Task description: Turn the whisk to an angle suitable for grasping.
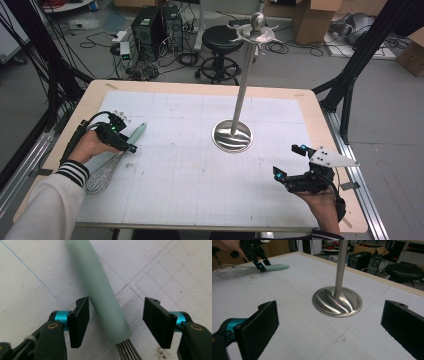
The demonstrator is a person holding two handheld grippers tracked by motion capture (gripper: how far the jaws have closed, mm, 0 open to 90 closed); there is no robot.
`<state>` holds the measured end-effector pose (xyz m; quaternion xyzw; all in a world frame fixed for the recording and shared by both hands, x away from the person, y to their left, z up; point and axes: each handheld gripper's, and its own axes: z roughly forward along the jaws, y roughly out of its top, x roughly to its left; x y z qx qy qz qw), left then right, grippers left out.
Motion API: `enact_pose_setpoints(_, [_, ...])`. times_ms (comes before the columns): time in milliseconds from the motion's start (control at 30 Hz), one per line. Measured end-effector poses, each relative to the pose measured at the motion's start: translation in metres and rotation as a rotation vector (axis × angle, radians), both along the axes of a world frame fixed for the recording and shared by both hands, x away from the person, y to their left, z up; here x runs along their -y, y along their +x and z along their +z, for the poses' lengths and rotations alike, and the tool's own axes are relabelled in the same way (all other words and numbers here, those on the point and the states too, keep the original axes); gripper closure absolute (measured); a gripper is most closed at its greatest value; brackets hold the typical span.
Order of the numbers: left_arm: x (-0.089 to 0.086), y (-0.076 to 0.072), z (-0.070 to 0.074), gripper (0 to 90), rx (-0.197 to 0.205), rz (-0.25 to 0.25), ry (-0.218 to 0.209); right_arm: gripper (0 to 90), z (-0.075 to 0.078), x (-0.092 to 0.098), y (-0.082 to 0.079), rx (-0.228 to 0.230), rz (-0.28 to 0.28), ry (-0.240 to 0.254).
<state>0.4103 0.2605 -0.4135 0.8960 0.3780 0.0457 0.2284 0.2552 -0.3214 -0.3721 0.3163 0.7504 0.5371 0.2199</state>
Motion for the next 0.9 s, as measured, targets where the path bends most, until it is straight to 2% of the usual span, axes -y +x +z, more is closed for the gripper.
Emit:
enact_pose_setpoints(167, [0.002, 0.0, -0.001, 46.3, -0.004, -0.005, 0.007, 0.5, 0.0, 0.0, 0.0, 0.001, 0.002, 0.0])
enact_pose_setpoints(300, [0.004, 0.0, -0.002, 49.4, -0.007, -0.006, 0.031, 0.5, 0.0, -0.001, 0.0, -0.002, 0.001, -0.001])
enact_pose_setpoints(333, [0.005, 0.0, -0.003, 50.6, -0.005, 0.013, 0.027, 0.5, 0.0, -0.001, 0.0, -0.005, 0.003, -0.001])
enact_pose_setpoints(400, [0.003, 0.001, -0.002, 53.3, -0.006, 0.008, 0.032, 0.5, -0.001, -0.001, 0.0, -0.004, 0.004, -0.002])
enact_pose_setpoints(700, [0.008, 0.0, -0.001, 60.0, -0.029, 0.065, 0.039, 0.5, -0.001, -0.002, 0.001, -0.006, 0.005, -0.002])
enact_pose_setpoints(900, [0.015, -0.002, 0.001, 68.2, -0.018, 0.044, 0.068, 0.5, -0.001, -0.002, 0.001, -0.006, 0.007, -0.004])
